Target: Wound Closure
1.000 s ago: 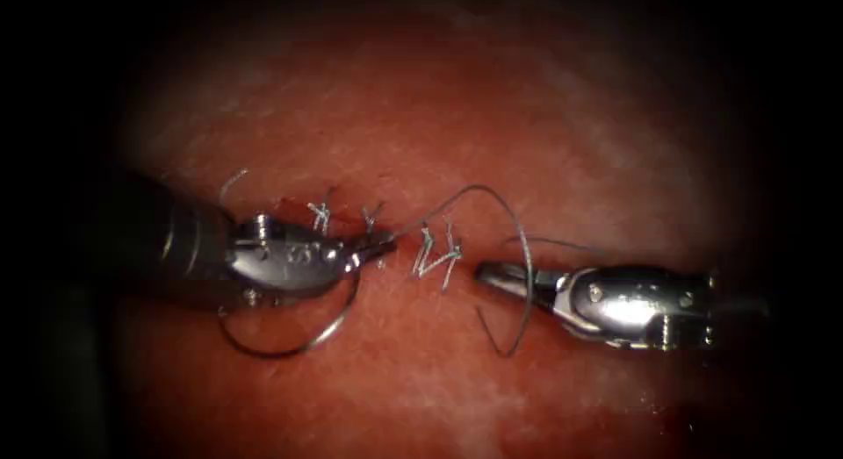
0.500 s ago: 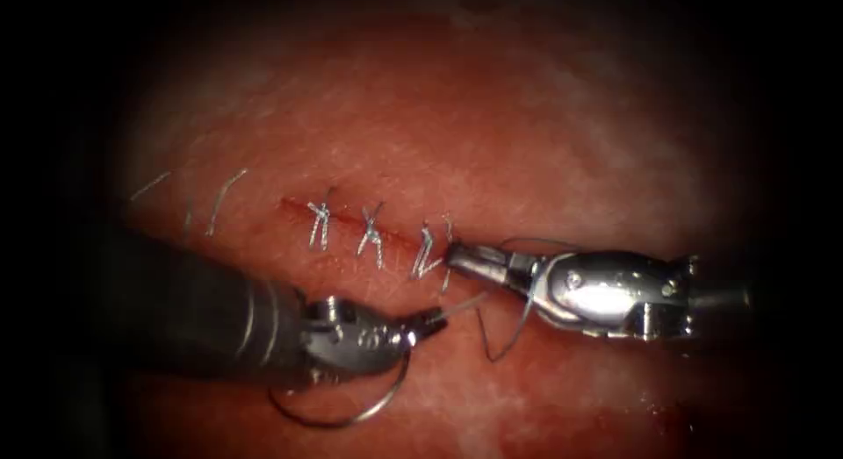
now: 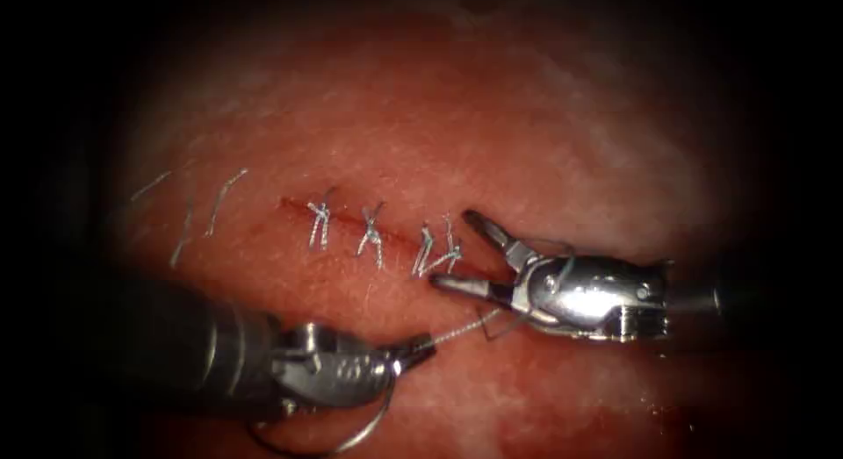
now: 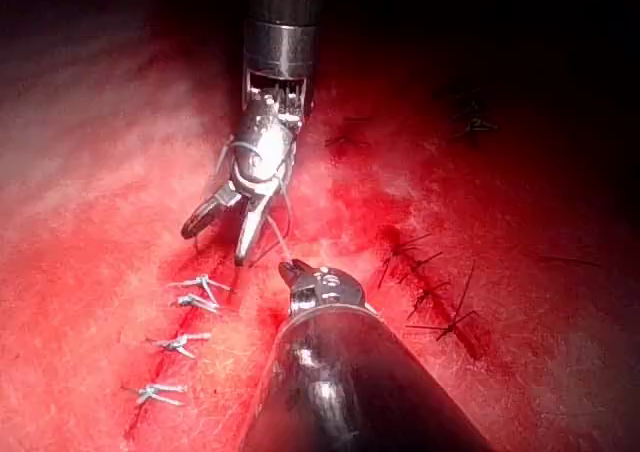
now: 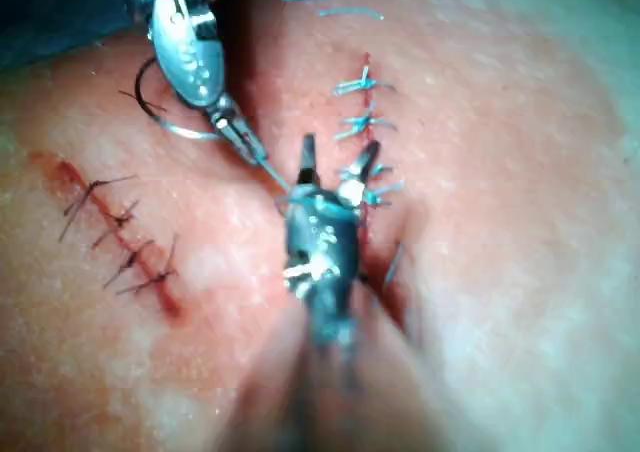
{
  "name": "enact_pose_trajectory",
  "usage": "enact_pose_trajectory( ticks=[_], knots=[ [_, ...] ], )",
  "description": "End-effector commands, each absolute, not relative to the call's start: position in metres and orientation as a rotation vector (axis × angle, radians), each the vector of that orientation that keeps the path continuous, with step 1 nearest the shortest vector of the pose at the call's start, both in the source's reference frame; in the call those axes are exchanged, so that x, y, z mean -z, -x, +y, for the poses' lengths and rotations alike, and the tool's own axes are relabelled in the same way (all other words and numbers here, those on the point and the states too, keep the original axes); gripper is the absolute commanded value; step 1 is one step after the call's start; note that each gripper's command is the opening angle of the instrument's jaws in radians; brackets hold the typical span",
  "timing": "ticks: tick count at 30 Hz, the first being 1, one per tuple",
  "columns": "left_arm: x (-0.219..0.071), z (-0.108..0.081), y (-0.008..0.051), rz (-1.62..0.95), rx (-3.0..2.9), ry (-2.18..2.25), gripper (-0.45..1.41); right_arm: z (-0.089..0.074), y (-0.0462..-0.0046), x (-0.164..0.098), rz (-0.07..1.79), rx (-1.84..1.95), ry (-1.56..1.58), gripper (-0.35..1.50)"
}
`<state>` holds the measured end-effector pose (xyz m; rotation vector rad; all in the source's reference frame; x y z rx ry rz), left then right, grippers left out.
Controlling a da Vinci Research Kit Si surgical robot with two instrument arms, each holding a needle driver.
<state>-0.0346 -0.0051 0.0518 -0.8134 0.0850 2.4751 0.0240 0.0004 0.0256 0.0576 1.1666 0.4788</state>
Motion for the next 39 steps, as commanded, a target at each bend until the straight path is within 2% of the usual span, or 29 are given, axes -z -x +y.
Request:
enact_pose_trajectory(
  ticks=[1,9,22,39],
  knots=[
    [-0.052,-0.006,0.0350,0.093,-2.475,0.820,-0.45,-0.001,-0.0249,-0.026,1.163,-0.475,-0.068,0.96],
    [-0.049,-0.002,0.0344,0.230,-2.525,0.784,-0.45,-0.002,-0.0252,-0.026,1.151,-0.437,-0.105,0.95],
    [-0.053,0.002,0.0335,0.294,-2.629,0.755,-0.45,-0.004,-0.0254,-0.027,1.147,-0.365,-0.173,0.88],
    [-0.060,0.004,0.0358,0.202,-2.781,0.768,-0.45,-0.004,-0.0258,-0.027,1.230,-0.310,-0.216,0.79]
  ],
)
